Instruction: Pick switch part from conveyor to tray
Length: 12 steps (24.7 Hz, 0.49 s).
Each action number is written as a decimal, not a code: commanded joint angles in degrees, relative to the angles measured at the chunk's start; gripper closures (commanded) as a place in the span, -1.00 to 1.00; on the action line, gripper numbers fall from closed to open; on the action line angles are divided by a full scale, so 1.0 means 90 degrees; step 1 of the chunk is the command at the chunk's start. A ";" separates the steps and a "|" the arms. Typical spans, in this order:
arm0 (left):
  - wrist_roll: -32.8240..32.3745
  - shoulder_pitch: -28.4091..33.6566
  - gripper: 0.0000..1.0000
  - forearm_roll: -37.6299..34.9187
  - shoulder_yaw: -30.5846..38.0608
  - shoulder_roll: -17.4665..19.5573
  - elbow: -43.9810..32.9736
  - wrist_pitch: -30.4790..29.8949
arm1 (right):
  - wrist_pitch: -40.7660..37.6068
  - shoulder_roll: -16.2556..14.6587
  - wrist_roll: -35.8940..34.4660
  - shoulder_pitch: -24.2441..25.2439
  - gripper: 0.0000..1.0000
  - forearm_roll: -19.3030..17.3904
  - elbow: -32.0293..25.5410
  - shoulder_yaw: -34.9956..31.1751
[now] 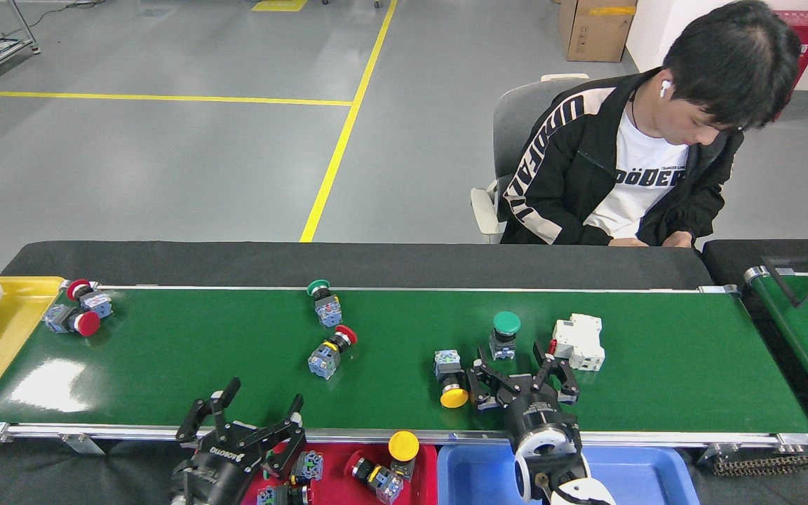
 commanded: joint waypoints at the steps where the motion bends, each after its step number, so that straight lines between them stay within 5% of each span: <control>1: 0.0015 -0.0350 -1.00 -0.0068 -0.0080 0.0009 0.0306 0.0188 | -0.0191 0.0025 -0.0048 -0.0264 0.18 -0.0262 0.0161 0.0039; 3: 0.0015 -0.0711 -1.00 -0.0078 -0.0129 0.0018 0.0726 0.0247 | -0.0474 -0.0014 -0.0068 -0.0294 0.85 -0.0409 0.0180 0.0234; 9: 0.0025 -0.1463 -0.92 -0.0078 -0.0119 0.0077 0.1849 0.0295 | -0.0758 -0.0024 -0.0136 -0.0255 0.93 -0.0457 -0.0112 0.0342; 12: 0.0064 -0.1580 -0.35 -0.0029 -0.0051 0.0292 0.2084 0.0305 | -0.1168 -0.0151 -0.0126 0.0204 0.93 -0.0477 -0.1050 0.0342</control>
